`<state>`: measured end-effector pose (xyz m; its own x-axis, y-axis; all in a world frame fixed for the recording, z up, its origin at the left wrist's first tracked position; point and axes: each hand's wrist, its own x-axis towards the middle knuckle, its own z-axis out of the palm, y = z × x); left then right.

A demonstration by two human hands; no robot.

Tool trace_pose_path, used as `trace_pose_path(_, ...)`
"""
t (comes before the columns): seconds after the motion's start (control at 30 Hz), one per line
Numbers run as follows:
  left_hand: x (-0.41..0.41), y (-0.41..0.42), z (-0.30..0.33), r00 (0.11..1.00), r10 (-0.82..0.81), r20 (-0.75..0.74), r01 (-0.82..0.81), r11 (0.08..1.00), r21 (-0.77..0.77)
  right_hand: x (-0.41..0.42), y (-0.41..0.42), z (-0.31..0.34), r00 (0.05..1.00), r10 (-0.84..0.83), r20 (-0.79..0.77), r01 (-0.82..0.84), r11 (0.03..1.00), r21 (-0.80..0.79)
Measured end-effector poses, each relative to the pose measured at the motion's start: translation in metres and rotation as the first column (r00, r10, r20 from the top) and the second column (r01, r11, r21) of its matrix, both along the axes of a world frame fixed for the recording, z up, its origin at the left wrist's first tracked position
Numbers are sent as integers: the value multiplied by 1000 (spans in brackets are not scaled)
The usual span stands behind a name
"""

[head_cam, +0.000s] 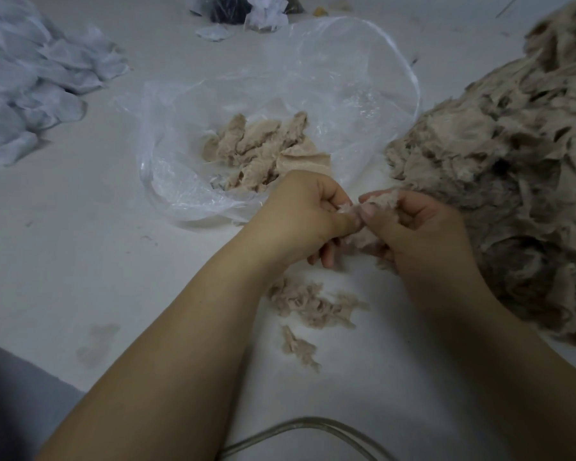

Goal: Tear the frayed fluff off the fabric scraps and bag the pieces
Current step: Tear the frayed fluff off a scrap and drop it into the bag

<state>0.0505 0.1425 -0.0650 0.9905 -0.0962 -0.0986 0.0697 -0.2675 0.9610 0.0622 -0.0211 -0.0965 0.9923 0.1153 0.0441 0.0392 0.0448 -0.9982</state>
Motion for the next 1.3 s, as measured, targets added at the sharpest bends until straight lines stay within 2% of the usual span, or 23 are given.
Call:
trace_pose_path(0.07, 0, 2, 0, 1000, -17, -7, 17, 999, -52, 1, -2, -2, 997, -69, 42, 71, 995, -65)
trace_pose_path(0.2, 1, 6, 3, 998, -53, -24, 49, 990, -133, 4, -4, -1, 990, -139, -1, 139, 990, -4)
trace_pose_path(0.37, 0, 11, 4, 983, -173, -65, 171, 985, -31, 6, -5, -5, 986, -168, 4, 168, 986, 10)
trace_pose_path(0.47, -1, 15, 6, 968, -239, -81, 242, 970, 36, 4, -4, -9, 979, -197, 59, 201, 978, -52)
trace_pose_path(0.63, -4, 25, 9, 921, -381, -87, 383, 924, 12, 9, -12, -6, 952, -297, 70, 302, 949, -85)
trace_pose_path(0.73, -6, 29, 13, 879, -467, -93, 468, 884, -9, 7, -13, 0, 962, -257, 91, 266, 959, -98)
trace_pose_path(0.8, -7, 27, 14, 892, -441, -99, 446, 894, 39, 2, -8, 3, 973, -198, 115, 210, 972, -106)
trace_pose_path(0.83, -6, 24, 14, 923, -376, -80, 382, 922, 70, 0, -5, 5, 980, -167, 108, 178, 979, -102)
trace_pose_path(0.9, -3, 19, 9, 987, -162, -24, 163, 982, 98, -3, -2, 9, 991, -115, 74, 121, 990, -75)
trace_pose_path(0.97, 0, 13, 5, 1000, -11, 25, 9, 997, 73, -5, -1, 12, 995, -77, 56, 79, 996, -38)
trace_pose_path(1.03, 0, 7, 2, 998, -49, 27, 47, 995, 84, -8, 1, 13, 998, -46, 47, 46, 999, -6)
trace_pose_path(1.13, -2, 2, -1, 987, -162, 3, 160, 978, 136, -10, 3, 15, 996, -53, 69, 56, 997, -46)
trace_pose_path(1.3, 1, 11, 3, 977, -211, -31, 212, 977, 30, -7, 1, 16, 981, -196, -6, 196, 981, 0)
